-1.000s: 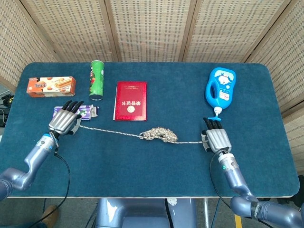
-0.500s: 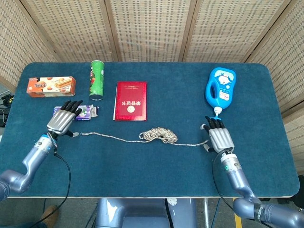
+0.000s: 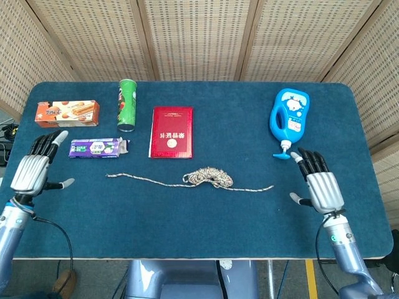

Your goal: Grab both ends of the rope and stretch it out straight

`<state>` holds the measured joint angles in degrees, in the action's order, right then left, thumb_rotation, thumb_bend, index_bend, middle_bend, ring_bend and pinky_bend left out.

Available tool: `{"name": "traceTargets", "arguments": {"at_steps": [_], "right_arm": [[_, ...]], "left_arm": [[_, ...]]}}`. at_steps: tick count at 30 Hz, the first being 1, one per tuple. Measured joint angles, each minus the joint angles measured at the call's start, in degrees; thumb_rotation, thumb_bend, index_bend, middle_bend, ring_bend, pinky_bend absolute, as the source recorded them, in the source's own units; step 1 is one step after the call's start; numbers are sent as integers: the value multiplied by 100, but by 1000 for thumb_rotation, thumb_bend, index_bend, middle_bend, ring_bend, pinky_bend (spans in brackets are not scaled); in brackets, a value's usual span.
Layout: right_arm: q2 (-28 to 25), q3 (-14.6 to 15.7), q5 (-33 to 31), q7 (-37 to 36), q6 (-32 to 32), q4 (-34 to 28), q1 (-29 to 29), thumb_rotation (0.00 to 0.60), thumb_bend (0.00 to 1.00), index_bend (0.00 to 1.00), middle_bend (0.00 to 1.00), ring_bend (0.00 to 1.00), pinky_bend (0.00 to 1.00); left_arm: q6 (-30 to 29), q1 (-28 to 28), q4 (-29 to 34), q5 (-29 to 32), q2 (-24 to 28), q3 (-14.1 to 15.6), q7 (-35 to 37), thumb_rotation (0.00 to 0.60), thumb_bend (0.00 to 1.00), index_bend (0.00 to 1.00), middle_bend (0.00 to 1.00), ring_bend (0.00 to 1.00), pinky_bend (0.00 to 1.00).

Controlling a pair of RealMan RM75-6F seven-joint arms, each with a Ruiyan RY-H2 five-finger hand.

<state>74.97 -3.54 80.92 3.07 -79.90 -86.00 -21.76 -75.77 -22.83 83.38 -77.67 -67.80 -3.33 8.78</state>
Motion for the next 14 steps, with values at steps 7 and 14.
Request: {"name": "traceTargets", "arguments": {"at_steps": [7, 14], "right_arm": [[-131, 241, 448, -54, -837, -49, 636, 600, 0, 13, 0, 0, 0], [-362, 286, 589, 259, -1079, -415, 943, 600, 0, 13, 0, 0, 0]], "left_arm": [[-861, 833, 368, -154, 144, 289, -35, 600, 0, 0, 0, 0, 0], [-1388, 1316, 415, -573, 148, 480, 37, 600, 0, 0, 0, 0, 0]]}}
